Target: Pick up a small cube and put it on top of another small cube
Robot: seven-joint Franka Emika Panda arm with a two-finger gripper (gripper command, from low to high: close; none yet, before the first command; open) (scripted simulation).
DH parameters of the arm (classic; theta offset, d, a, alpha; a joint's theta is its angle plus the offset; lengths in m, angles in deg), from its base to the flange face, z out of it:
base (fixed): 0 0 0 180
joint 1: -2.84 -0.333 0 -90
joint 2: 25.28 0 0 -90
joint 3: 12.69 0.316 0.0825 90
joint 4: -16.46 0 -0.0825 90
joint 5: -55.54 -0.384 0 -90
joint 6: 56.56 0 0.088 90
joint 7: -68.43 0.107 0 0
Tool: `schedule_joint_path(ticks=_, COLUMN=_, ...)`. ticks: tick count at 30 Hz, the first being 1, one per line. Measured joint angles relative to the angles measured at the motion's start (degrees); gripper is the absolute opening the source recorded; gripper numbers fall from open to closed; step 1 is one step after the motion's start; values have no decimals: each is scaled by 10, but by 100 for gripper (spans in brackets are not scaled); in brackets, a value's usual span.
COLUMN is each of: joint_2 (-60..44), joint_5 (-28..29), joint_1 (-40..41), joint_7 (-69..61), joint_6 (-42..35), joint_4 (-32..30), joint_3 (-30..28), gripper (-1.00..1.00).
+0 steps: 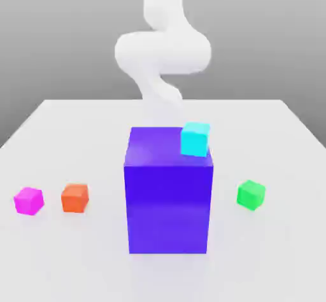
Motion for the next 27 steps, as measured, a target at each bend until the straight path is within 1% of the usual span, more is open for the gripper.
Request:
schedule_joint_path(ticks=9, joint_2=-134, joint_5=54, joint_1=140, joint_7=165, joint_6=72, joint_4=-57, joint_3=0, gripper=0)
schedule_joint_path(ticks=17, joint_2=-251, joint_5=90, joint_1=243, joint_7=302, joint_6=135, joint_4=-107, joint_3=-28, gripper=0)
schedule_joint_path(ticks=23, joint_2=-337, joint_5=92, joint_1=303, joint_7=386, joint_6=184, joint_4=-145, joint_3=-67, gripper=0)
schedule_joint_path(ticks=27, joint_2=-394, joint_5=68, joint_1=344, joint_7=424, joint_6=219, joint_4=-171, joint_3=-95, gripper=0)
